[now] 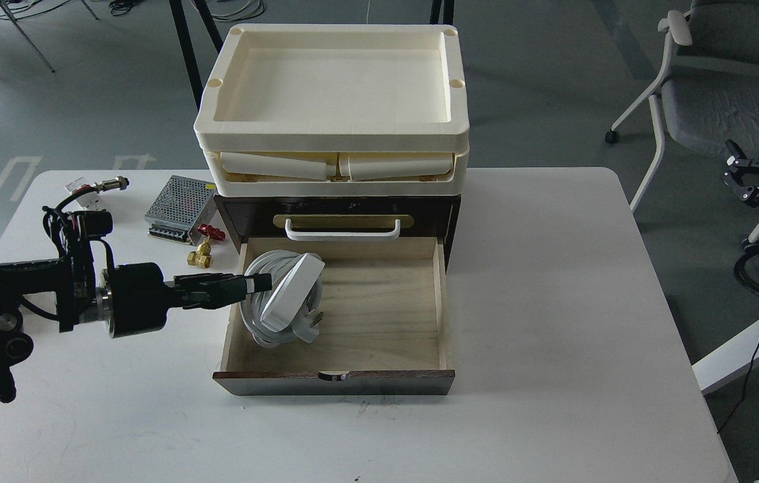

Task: Put charging cable into cabinet
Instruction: 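Carry the power strip with the left gripper over the open drawer, then lower the power strip into the drawer and open the left gripper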

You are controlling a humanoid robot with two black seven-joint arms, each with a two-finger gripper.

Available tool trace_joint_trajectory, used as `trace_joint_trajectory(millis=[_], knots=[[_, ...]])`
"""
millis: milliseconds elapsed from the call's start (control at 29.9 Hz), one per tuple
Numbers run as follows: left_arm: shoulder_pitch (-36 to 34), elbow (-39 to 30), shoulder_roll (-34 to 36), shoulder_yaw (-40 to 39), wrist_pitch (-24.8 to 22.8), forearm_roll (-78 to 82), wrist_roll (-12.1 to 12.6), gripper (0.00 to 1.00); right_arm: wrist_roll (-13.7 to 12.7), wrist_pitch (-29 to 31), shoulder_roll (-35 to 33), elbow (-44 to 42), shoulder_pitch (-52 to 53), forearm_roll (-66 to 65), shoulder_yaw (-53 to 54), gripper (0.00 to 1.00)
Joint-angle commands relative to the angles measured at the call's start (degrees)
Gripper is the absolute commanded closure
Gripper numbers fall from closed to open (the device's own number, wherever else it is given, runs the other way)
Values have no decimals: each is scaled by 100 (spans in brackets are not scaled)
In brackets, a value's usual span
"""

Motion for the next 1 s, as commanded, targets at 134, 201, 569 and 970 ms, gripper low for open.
trace_joint_trajectory(millis=[134, 201, 569, 970], knots=[[-204, 24, 24, 35, -70, 86, 181, 99, -10, 0, 0, 0, -73, 0, -9, 0], [-248, 85, -29, 35, -78, 86, 251, 99, -1, 0, 0, 0, -73, 0, 0, 0], [-231, 780, -565, 114, -149, 209, 988, 99, -1, 0, 9, -9, -91, 0, -9, 0], [-195, 701, -1057, 105, -193, 130, 1174, 97, -1, 0, 9, -9, -91, 0, -9, 0]])
